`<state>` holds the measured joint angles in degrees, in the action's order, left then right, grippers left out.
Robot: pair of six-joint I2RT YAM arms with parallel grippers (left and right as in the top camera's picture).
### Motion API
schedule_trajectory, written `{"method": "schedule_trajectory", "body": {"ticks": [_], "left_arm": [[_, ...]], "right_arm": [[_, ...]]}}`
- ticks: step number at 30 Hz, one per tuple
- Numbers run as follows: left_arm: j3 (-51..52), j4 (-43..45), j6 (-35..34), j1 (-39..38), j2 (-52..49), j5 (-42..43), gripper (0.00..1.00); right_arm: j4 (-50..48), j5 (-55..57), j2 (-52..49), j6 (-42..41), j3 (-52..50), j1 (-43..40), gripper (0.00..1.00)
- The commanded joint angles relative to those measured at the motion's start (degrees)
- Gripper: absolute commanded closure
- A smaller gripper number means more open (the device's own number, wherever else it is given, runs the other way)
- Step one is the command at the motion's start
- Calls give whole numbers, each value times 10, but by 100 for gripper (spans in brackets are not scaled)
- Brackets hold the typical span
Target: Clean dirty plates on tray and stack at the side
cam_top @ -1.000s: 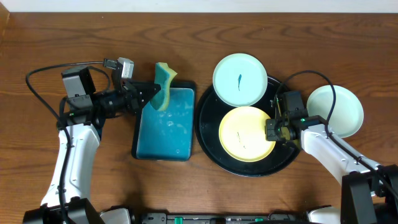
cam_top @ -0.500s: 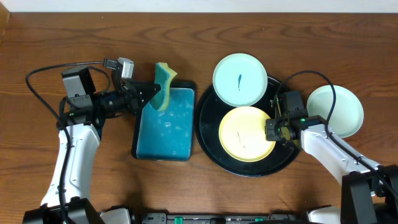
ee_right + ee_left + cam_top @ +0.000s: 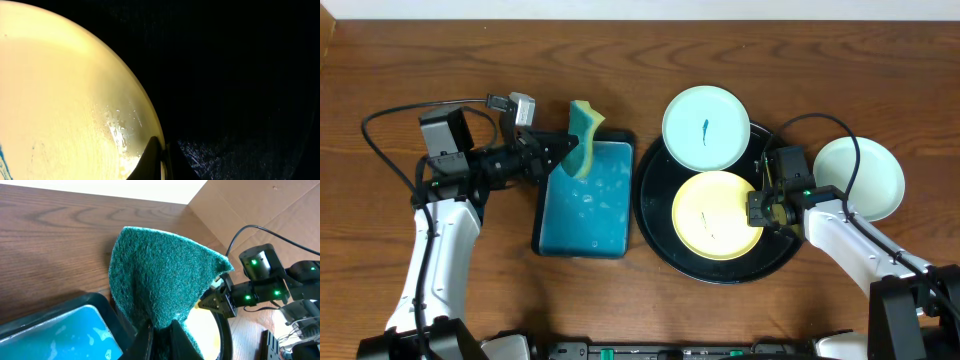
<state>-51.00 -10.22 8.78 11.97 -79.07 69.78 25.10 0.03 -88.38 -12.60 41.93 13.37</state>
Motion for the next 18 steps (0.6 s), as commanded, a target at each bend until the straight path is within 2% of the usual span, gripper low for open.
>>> {"method": "schedule_trajectory", "body": {"ticks": [1, 18], "left_arm": [[2, 2, -6, 3, 8, 17, 93], [2, 0, -12, 3, 8, 16, 93]], "right_arm": [[1, 31, 5, -11, -5, 3, 99], [0, 31, 5, -11, -5, 3, 99]]}}
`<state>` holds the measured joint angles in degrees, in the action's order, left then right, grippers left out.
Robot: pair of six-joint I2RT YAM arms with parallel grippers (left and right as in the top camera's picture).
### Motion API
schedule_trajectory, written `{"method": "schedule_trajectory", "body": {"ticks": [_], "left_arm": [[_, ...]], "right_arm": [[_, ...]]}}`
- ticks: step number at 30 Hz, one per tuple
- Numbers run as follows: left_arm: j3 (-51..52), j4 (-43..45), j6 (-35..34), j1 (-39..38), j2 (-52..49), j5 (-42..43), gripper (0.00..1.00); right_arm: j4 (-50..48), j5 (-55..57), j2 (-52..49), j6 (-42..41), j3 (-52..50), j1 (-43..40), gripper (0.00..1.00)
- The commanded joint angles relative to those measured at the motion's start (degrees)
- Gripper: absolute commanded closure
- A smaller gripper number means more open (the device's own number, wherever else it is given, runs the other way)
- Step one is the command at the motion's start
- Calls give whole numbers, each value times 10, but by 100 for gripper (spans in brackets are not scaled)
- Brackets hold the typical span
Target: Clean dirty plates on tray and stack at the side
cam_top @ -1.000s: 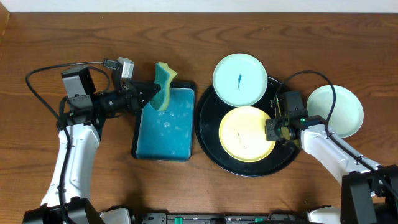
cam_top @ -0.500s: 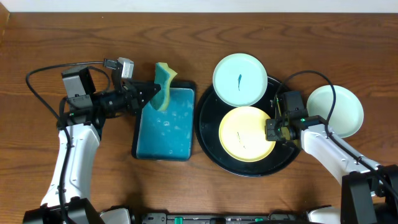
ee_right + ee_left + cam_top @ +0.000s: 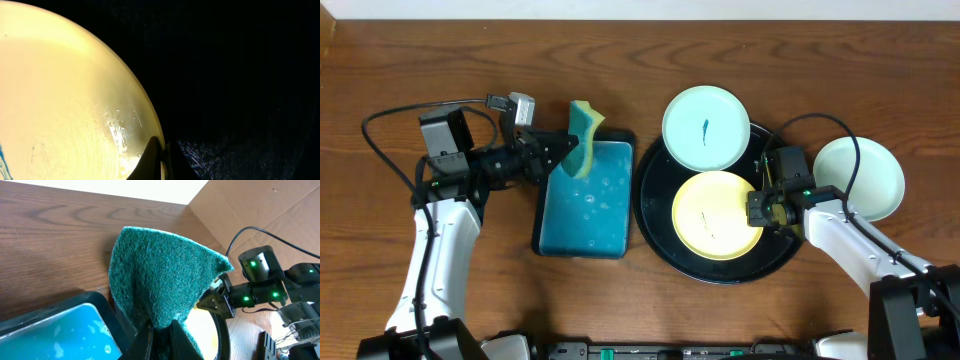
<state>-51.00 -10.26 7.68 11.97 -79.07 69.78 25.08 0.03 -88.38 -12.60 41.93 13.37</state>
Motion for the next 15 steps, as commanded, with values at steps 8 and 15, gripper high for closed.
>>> {"method": "schedule_trajectory", "body": {"ticks": [8, 15], "left_arm": [[2, 1, -14, 3, 8, 4, 93], [2, 1, -22, 3, 8, -4, 93]], "right_arm": [[0, 31, 5, -11, -5, 3, 99], [0, 31, 5, -11, -5, 3, 99]]}}
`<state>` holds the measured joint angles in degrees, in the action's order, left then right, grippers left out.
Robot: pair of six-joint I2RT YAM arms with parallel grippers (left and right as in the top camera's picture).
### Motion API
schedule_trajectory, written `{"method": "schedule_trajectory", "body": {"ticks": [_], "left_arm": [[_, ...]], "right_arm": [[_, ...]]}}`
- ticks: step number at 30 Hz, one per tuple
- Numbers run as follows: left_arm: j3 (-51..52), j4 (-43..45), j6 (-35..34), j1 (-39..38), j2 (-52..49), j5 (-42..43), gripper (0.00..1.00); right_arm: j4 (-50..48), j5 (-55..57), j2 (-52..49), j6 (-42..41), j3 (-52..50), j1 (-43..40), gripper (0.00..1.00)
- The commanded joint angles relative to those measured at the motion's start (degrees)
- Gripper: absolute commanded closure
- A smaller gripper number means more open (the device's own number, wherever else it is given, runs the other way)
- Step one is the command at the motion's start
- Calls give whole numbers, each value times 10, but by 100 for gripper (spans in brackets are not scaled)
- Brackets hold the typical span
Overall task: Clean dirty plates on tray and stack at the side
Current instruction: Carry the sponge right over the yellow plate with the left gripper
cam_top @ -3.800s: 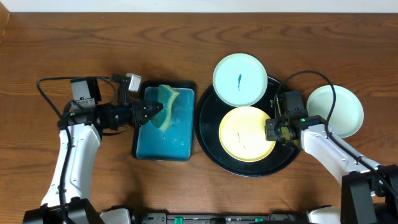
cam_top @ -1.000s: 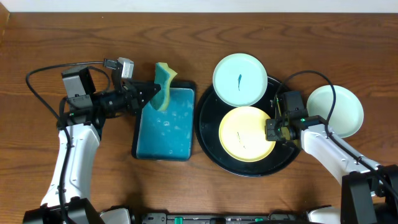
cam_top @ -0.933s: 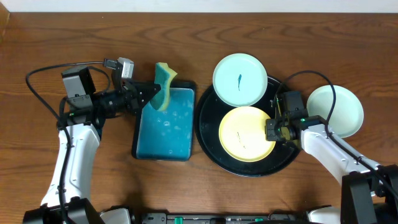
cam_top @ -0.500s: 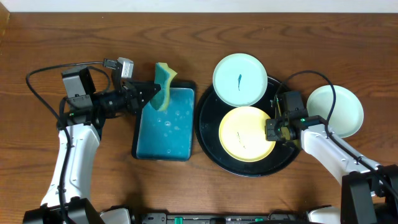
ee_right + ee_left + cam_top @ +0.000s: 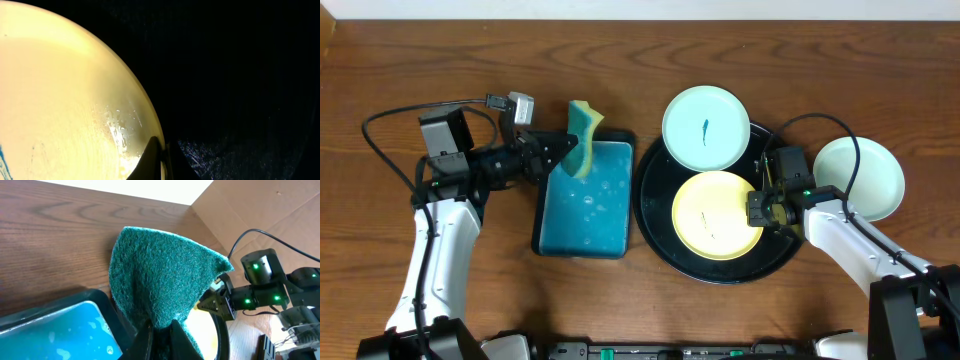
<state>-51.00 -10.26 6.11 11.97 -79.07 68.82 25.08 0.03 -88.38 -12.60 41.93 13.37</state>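
Observation:
A yellow plate [image 5: 716, 214] with a faint blue smear lies on the round black tray [image 5: 660, 235]. My right gripper [image 5: 758, 208] is shut on its right rim; the wrist view shows the wet rim [image 5: 150, 125] pinched between the fingers. A pale green plate [image 5: 706, 126] with a blue mark rests on the tray's far edge. A second pale green plate [image 5: 860, 176] sits on the table right of the tray. My left gripper [image 5: 560, 155] is shut on a green sponge [image 5: 160, 280], held above the far edge of the blue water basin [image 5: 585, 200].
The rectangular basin holds blue soapy water and stands just left of the tray. Cables trail behind both arms. Bare wooden table [image 5: 410, 60] lies at the far left and along the front edge.
At every moment my left gripper held the green sponge above the basin's far edge and my right gripper pinched the yellow plate's right rim on the tray. Only the left wrist view has shifted by a hair.

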Motion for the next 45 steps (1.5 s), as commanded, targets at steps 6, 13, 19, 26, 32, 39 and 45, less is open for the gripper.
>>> {"method": "schedule_trajectory", "body": {"ticks": [6, 13, 19, 26, 32, 39, 45], "left_arm": [[2, 1, -7, 3, 8, 6, 93], [2, 1, -7, 3, 8, 6, 93], [2, 1, -8, 2, 8, 6, 93], [2, -32, -184, -38, 8, -261, 93], [2, -110, -199, -165, -3, -550, 93], [2, -126, -200, -307, -41, -846, 93], [2, -122, -199, -368, -43, -972, 93]], "right_arm": [[0, 31, 5, -11, -5, 3, 99], [0, 31, 5, -11, -5, 3, 99], [0, 31, 5, -11, -5, 3, 99], [-2, 31, 5, -11, -5, 3, 99], [0, 31, 5, -11, -5, 3, 99], [0, 31, 5, -11, -5, 3, 99], [0, 31, 5, -11, -5, 3, 99]]}}
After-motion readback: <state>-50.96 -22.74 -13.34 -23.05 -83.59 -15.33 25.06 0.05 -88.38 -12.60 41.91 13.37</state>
